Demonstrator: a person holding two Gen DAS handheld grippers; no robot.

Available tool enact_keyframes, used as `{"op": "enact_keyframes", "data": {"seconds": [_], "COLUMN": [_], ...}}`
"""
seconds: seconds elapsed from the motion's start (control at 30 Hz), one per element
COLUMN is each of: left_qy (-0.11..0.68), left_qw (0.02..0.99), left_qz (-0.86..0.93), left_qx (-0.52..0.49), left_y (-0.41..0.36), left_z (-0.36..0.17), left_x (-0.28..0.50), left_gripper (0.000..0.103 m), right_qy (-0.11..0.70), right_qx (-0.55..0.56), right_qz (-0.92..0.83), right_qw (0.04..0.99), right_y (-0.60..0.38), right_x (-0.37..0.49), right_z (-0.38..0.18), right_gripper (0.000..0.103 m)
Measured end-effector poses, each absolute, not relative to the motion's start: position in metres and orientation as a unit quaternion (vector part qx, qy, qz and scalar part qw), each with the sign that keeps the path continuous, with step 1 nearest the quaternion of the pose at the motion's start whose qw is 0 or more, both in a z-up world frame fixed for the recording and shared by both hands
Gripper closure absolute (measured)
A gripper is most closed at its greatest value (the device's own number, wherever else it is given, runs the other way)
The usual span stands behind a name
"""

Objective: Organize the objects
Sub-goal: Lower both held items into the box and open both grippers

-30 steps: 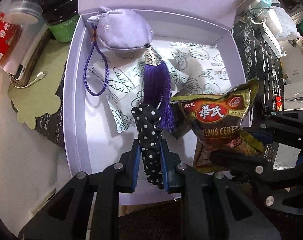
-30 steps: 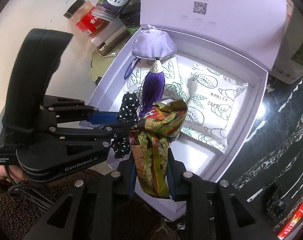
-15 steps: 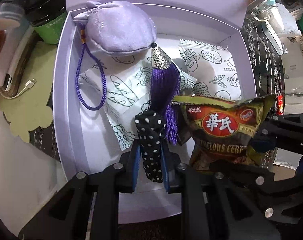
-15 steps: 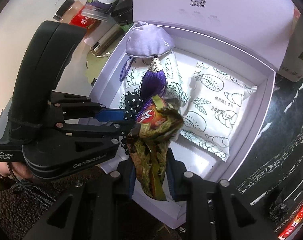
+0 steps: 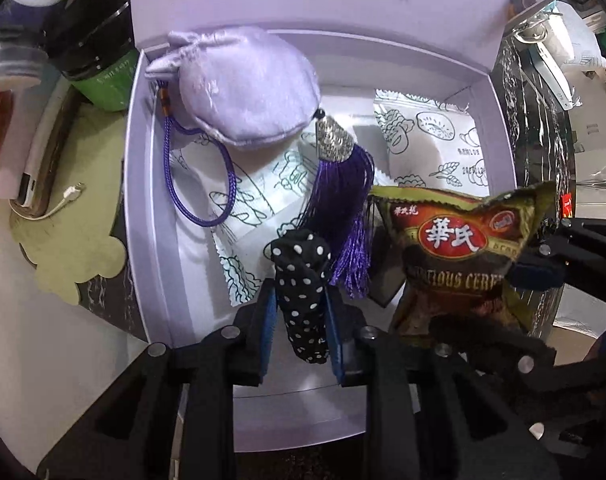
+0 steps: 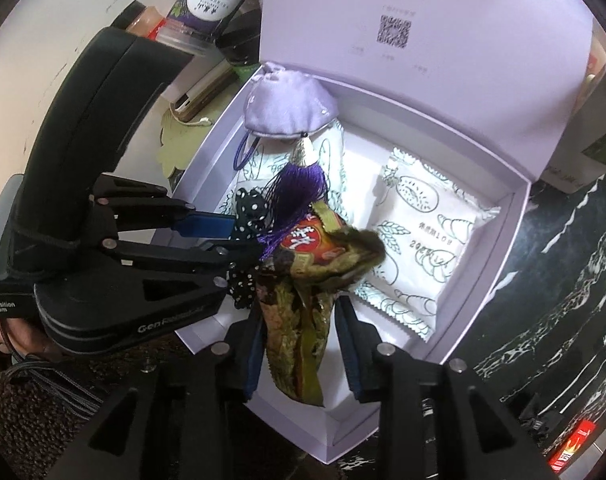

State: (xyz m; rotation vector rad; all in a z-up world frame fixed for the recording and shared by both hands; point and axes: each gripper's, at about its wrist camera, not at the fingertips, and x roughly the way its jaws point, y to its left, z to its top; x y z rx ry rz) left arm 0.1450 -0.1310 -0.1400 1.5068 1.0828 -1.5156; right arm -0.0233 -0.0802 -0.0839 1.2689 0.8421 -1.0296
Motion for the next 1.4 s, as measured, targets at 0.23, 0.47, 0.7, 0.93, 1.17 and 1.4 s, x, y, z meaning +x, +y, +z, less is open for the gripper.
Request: {"op": "enact_keyframes", "data": {"seconds": [0.23, 0.47, 0.7, 0.93, 1.17, 1.4], "left_qy": [0.404, 0.385, 0.37, 0.349, 0.325, 0.304], "left_qw": [0.373, 0.386, 0.395, 0.4, 0.391, 0.379], "left_qz": [-0.598, -0.603, -0.611, -0.625, -0.645, -0.665], "left_qx": [0.583, 0.582, 0.578, 0.572, 0.57, 0.568], "left_y": [-0.136, -0.13, -0.127, -0.097, -0.097, -0.082], "left_z": [-0.13, -0.12, -0.109, -0.085, -0.05, -0.048], "left_x": [0.131, 0.125, 0.111, 0.135, 0.136, 0.105], "left_gripper": [0.074, 0.064, 0.064, 0.064, 0.064, 0.064], "right_qy": [0.363, 0.356, 0.344, 0.324, 0.307, 0.291], "right_qx": [0.535, 0.524, 0.512, 0.503, 0.5, 0.5], "right_qz": [-0.46, -0.468, -0.481, -0.505, -0.532, -0.557], "right_qw": [0.608, 0.615, 0.623, 0.621, 0.611, 0.596], "right_y": [-0.07, -0.055, -0.04, -0.035, -0.018, 0.001], "right_x": [-0.033, -0.038, -0.035, -0.035, -0.056, -0.066], "right_z": [-0.074, -0.063, -0.047, -0.038, -0.021, -0.018], "right_gripper": [0.062, 0.059, 0.059, 0.059, 0.058, 0.058]}}
